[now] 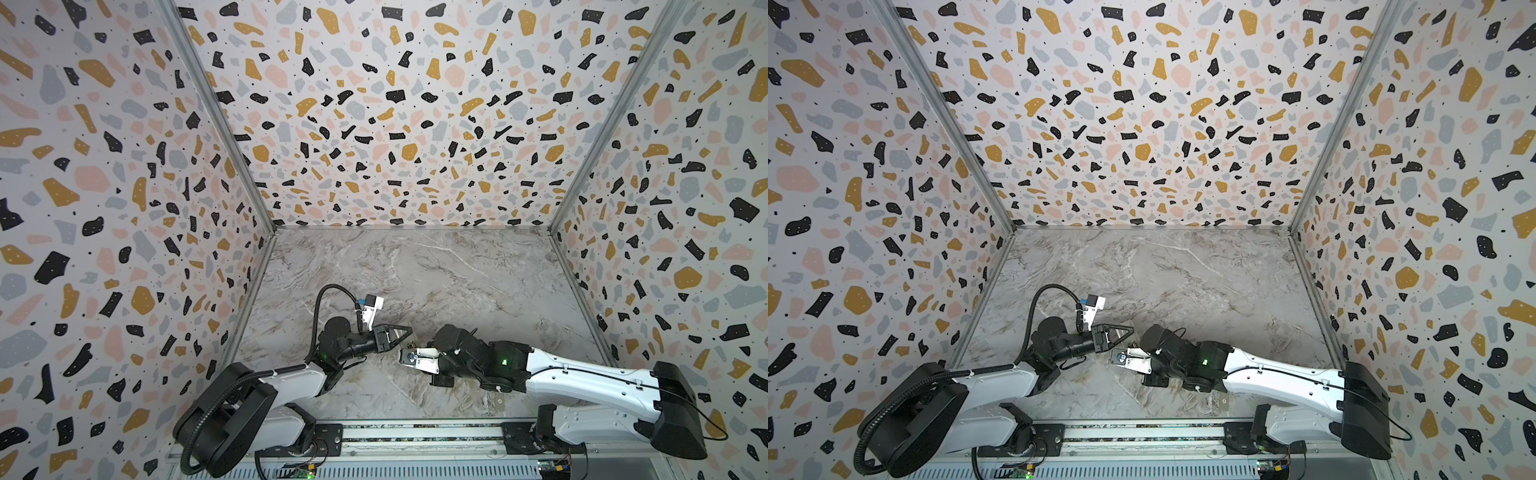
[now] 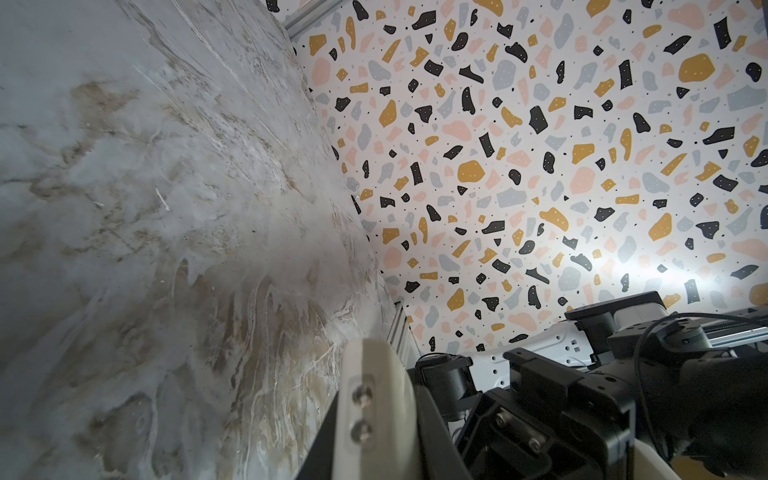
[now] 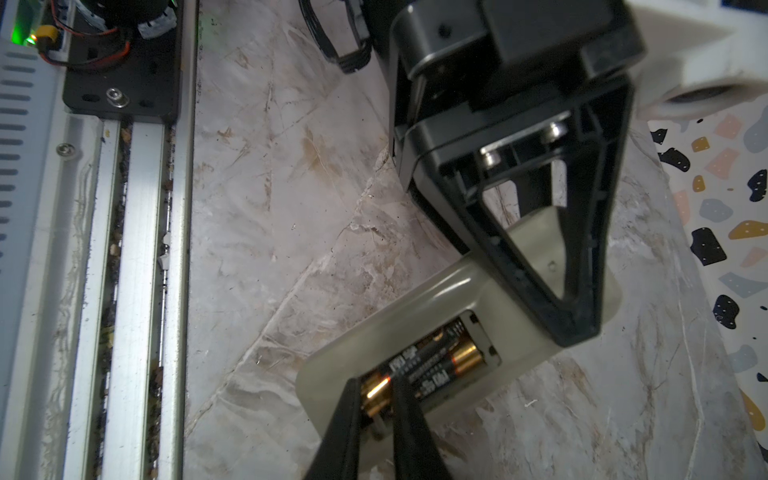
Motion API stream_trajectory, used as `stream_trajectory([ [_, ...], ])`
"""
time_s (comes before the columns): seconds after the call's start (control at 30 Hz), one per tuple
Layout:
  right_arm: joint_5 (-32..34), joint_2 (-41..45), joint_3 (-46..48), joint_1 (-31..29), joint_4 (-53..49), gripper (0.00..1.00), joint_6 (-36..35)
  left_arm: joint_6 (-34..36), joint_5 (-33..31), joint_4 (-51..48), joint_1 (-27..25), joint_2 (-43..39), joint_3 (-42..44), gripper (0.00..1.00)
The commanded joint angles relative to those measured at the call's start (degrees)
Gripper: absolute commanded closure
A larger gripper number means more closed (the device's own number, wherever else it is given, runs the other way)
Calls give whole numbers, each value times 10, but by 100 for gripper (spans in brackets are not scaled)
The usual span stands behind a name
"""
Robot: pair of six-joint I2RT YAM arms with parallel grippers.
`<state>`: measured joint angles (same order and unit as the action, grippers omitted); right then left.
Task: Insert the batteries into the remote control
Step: 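Press the second battery down into the compartment with the right gripper fingers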
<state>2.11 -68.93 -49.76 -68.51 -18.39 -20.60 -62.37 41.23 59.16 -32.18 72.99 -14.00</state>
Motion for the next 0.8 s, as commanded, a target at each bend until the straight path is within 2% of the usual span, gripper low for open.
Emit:
stream_trajectory([
  [0.0,4,-1,-2,6,14,84,-3,1,14,37,-7,-1,-16,100],
  [0.77,9,-31,10,26,55,92,5,5,15,35,-21,-13,-17,100],
])
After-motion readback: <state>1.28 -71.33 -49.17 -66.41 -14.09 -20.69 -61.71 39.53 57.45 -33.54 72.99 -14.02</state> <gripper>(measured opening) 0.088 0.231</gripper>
